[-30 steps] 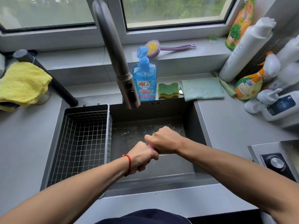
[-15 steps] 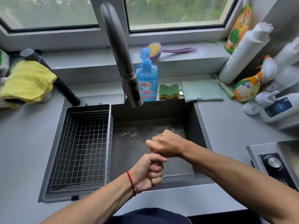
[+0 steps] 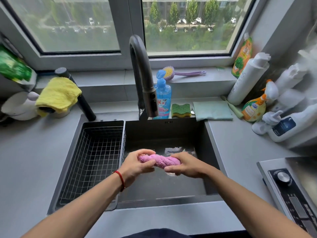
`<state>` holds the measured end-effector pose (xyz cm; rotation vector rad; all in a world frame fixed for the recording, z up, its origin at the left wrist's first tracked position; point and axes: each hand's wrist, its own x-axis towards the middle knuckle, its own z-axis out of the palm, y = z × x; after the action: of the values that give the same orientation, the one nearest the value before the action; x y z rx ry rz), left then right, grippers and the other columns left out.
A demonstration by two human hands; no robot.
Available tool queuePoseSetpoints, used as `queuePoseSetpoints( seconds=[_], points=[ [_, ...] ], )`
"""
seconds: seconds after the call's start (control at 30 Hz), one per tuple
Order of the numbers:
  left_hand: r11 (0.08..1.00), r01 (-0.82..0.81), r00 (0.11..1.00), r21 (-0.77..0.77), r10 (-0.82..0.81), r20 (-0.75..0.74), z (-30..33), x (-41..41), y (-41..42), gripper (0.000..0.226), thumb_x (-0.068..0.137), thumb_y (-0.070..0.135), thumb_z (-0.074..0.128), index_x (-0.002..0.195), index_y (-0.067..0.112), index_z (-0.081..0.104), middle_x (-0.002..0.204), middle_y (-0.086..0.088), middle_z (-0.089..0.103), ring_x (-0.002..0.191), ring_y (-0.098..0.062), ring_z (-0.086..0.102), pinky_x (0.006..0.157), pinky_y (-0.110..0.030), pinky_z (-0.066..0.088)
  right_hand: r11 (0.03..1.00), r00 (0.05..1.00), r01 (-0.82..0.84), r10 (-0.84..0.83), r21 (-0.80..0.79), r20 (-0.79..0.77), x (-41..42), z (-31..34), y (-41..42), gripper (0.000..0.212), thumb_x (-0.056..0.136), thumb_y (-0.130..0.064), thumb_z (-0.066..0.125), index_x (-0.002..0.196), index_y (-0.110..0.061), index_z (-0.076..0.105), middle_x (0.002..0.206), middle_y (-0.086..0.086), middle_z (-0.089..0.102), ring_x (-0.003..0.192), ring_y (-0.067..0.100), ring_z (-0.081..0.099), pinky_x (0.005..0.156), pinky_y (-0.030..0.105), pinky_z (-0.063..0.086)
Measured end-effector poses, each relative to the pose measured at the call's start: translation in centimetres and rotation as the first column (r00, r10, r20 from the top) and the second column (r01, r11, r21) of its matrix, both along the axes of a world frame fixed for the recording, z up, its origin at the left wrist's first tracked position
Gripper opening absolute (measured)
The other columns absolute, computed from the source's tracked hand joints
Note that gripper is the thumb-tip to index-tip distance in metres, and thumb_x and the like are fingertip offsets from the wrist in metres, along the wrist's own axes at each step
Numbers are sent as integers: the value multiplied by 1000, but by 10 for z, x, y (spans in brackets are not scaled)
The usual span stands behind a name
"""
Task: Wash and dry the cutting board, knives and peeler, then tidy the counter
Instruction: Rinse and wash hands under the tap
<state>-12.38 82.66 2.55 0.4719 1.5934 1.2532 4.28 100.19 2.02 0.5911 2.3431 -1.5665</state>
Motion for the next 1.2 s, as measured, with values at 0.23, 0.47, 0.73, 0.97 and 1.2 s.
queuePoseSetpoints(
  seconds=[0.23, 0.47, 0.73, 0.97, 1.2],
  points=[
    [978, -116, 993, 174, 110, 43, 11, -6, -8, 59, 70, -38, 55, 88, 10, 83, 102, -9, 73, 91, -21, 68, 77, -27, 56, 648, 944, 319, -280, -692, 174, 23, -5, -35, 55, 97, -66, 48, 136, -28, 59, 125, 13, 71, 121, 28, 65, 95, 49, 54],
    [938, -283, 878, 202, 169, 448, 7, -1, -20, 47, 81, -20, 63, 123, 2, 63, 114, -22, 72, 100, -32, 73, 79, -39, 61, 698, 801, 504, -598, -508, -26, 14, 20, -66, 32, 103, -39, 55, 123, -19, 69, 125, 23, 65, 97, 30, 64, 81, 40, 60],
    [930, -299, 922, 212, 224, 317, 9, 1, -25, 40, 83, 2, 74, 121, -2, 64, 113, -24, 73, 101, -32, 74, 78, -30, 62, 830, 812, 513, -552, -221, -188, 21, 25, -78, 21, 94, -32, 71, 110, -21, 65, 97, 11, 70, 72, 32, 72, 61, 39, 61],
    [938, -183, 943, 293, 82, 323, 1, -11, -36, 28, 72, -21, 65, 78, 3, 78, 118, -25, 71, 106, -33, 72, 80, -35, 61, 709, 713, 681, -699, -183, -55, 18, 30, -63, 54, 107, -40, 46, 91, 7, 67, 82, 19, 68, 80, 28, 70, 84, 47, 60],
    [989, 102, 813, 106, -22, -582, 4, 22, -33, 43, 70, 10, 65, 106, 32, 60, 111, 7, 62, 109, -9, 60, 93, -25, 50, 629, 668, 701, -744, -337, 2, 4, 42, -69, 30, 104, -14, 56, 97, 11, 72, 101, 32, 68, 86, 32, 70, 85, 50, 62]
  ],
)
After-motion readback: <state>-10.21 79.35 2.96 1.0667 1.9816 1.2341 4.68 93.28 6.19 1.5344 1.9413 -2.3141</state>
